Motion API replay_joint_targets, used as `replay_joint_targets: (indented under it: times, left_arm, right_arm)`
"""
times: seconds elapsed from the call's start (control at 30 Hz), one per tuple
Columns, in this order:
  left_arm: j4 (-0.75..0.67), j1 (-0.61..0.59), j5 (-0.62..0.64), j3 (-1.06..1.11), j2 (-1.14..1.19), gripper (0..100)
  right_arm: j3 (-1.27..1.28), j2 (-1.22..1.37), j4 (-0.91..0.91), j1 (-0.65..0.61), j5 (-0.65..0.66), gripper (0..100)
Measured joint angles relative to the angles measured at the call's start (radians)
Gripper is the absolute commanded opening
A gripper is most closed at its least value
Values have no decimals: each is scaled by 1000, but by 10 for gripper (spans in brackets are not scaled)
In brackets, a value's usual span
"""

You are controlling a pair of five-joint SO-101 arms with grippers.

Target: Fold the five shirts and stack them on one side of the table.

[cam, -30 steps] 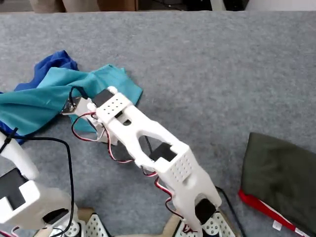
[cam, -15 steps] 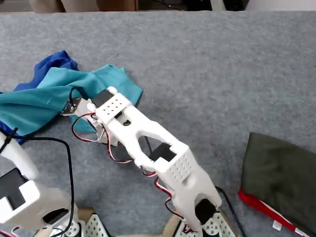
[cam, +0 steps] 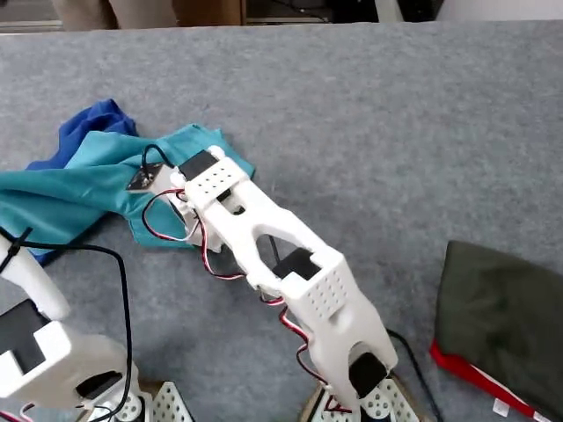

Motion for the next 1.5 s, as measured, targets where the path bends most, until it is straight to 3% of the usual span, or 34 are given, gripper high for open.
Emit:
replay_joint_targets:
  times: [0.27,0.47,0.83,1.07,1.33,1.5]
  left_arm:
    - [0,0,0,-2,0,18]
    - [-77,0,0,-2,0,18]
    - [-189,61,0,-2,0,18]
    - [-183,71,0,-32,0,18]
    - [-91,74,0,-140,-132,18]
    - [-3,163,0,-75,-181,18]
  right_arm:
    - [-103,17,160,18,-9,5]
    - [-321,-72,302,132,-9,5]
    - [-334,-760,304,400,38,5]
    - [-334,-1154,146,598,97,5]
    - [-354,-1313,83,628,109,5]
    - [-295,-1306,87,635,109,5]
